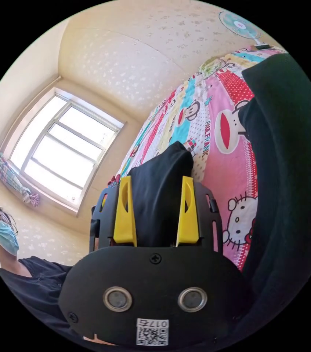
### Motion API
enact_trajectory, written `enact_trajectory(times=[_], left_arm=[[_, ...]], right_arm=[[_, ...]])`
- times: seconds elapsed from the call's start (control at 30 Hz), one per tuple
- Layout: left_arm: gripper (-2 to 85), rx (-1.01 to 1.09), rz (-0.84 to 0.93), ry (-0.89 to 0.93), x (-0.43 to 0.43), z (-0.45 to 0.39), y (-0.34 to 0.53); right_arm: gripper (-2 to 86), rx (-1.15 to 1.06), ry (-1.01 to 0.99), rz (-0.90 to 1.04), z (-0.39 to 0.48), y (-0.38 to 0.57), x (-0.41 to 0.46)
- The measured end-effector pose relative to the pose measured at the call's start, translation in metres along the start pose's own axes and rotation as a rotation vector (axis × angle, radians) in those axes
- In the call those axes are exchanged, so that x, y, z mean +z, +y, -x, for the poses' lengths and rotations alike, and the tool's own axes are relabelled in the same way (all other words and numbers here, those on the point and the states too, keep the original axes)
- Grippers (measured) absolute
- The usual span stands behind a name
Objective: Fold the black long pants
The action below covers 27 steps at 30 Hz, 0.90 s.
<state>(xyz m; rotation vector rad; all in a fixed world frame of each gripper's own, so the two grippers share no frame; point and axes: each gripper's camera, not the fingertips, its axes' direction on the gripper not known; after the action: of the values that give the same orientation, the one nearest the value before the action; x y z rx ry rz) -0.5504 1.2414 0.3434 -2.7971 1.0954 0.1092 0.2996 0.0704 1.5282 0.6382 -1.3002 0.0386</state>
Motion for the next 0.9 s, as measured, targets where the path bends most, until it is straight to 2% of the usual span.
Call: enact_trajectory(times=[0.13, 0.2, 0.23, 0.3, 0.33, 0.37, 0.5, 0.6, 0.67, 0.8, 0.9], left_arm=[[22.2, 0.026, 0.130, -0.198, 0.056, -0.001, -0.019], [22.9, 0.055, 0.079, -0.228, 0.065, -0.011, -0.012], [22.9, 0.061, 0.044, -0.228, 0.070, -0.017, -0.004], [22.1, 0.073, 0.066, -0.210, 0.085, -0.026, 0.005], [20.8, 0.069, 0.099, -0.197, 0.094, -0.030, 0.010], [19.0, 0.050, 0.113, -0.189, 0.100, -0.033, 0.016], [15.0, -0.037, 0.127, -0.120, 0.099, -0.033, 0.029], [13.1, -0.117, 0.201, -0.004, 0.087, -0.039, 0.043], [12.6, -0.100, 0.203, 0.014, 0.062, -0.063, 0.064], [12.5, -0.033, 0.100, -0.036, 0.003, -0.107, 0.088], [12.6, 0.023, -0.038, -0.104, -0.053, -0.132, 0.079]], right_arm=[[25.7, 0.018, 0.119, 0.033, -0.038, -0.028, 0.016], [26.4, -0.006, 0.195, 0.090, -0.051, -0.029, 0.037], [26.1, -0.035, 0.211, 0.056, -0.053, -0.023, 0.040], [21.5, -0.058, 0.134, 0.030, -0.053, -0.013, 0.038], [20.7, -0.048, 0.004, 0.143, -0.060, -0.009, 0.049], [19.9, 0.024, -0.066, 0.173, -0.074, -0.002, 0.050], [18.3, 0.121, -0.202, 0.190, -0.101, 0.013, 0.025], [17.6, 0.105, -0.246, 0.260, -0.102, 0.028, 0.000], [17.2, 0.084, -0.364, 0.278, -0.098, 0.047, -0.024], [17.0, -0.005, -0.519, 0.304, -0.076, 0.065, -0.035], [17.0, -0.088, -0.621, 0.359, -0.048, 0.051, -0.008]])
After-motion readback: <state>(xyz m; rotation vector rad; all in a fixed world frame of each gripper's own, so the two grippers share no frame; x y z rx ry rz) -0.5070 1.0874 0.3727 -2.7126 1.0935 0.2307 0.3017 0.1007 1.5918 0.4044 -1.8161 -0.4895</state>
